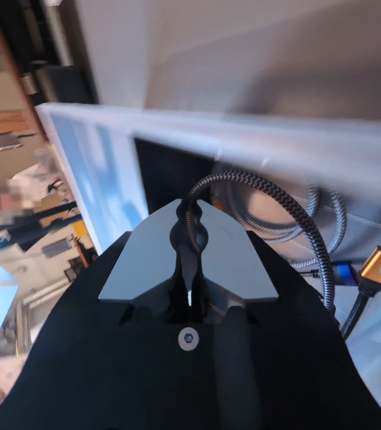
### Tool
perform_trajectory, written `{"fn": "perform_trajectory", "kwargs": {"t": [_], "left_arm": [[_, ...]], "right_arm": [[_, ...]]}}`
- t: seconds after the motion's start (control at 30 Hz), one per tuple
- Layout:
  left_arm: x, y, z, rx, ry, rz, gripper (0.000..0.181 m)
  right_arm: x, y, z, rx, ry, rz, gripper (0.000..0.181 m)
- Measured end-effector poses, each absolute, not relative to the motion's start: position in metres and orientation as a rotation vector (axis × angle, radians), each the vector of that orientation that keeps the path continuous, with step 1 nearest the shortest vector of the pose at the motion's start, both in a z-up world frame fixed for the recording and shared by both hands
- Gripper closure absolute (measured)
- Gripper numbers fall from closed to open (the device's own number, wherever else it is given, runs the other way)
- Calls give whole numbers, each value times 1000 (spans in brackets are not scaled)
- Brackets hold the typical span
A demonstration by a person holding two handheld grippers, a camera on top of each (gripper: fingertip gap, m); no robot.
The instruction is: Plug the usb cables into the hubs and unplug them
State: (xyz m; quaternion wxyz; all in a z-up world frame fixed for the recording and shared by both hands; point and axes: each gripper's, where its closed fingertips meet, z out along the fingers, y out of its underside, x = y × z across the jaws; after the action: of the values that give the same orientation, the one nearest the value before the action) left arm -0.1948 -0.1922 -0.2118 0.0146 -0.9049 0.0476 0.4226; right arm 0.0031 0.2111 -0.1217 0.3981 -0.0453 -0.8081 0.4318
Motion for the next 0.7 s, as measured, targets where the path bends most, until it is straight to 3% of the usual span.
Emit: {"fn": "perform_trajectory", "kwargs": {"t": [0.03, 0.37, 0.7], "left_arm": [[-194, -194, -202, -2769, 105, 1362, 175], [-151, -210, -102, -2183, -281, 1683, 175], [-118, -224, -39, -1561, -565, 1612, 175]], "right_arm": [[3, 212, -121, -118, -2043, 1091, 135], [7, 209, -110, -105, -1987, 1123, 137], [9, 197, -106, -78, -1978, 1123, 138]]}}
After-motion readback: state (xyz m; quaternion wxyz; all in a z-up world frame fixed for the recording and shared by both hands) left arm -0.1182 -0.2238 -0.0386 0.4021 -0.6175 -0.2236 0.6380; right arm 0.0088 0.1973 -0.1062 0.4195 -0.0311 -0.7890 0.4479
